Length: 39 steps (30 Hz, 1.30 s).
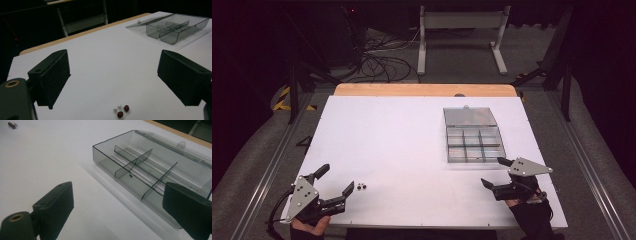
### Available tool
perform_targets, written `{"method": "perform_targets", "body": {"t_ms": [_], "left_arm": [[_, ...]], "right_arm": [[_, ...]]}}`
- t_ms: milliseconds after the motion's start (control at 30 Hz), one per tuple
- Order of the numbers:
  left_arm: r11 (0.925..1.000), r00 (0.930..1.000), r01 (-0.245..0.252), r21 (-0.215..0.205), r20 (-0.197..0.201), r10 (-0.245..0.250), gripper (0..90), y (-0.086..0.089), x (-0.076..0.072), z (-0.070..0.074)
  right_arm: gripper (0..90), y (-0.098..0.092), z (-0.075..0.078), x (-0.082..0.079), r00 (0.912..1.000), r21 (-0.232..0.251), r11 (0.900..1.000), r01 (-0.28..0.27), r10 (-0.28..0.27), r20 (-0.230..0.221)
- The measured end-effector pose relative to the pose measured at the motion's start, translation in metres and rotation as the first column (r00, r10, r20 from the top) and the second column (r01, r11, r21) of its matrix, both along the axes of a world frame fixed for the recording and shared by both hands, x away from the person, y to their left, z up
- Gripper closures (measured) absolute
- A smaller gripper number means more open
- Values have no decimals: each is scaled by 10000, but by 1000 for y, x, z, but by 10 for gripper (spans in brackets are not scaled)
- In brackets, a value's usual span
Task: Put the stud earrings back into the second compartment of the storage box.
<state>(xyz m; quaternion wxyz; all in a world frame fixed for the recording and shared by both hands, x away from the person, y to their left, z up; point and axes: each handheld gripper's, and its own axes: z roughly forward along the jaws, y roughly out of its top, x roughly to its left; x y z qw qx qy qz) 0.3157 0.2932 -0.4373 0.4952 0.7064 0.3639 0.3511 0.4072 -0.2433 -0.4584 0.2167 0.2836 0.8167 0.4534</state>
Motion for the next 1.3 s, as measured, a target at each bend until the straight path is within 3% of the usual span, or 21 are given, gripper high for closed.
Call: {"method": "perform_targets", "body": {"t_ms": [733, 1033, 1300], "left_arm": [[10000, 9999, -85, 41, 53, 85, 116, 0, -1, 1], [9999, 9999, -97, 124, 68, 96, 117, 0, -1, 2], [9999, 9999, -94, 92, 74, 94, 117, 2, -1, 2]], "right_arm": [[107, 8, 2, 1, 9998, -144, 9997, -184, 183, -68], [108, 21, 6, 4, 9984, -215, 9985, -509, 504, -248], [108, 47, 13, 8, 9935, -113, 9939, -1093, 1089, -321]]}}
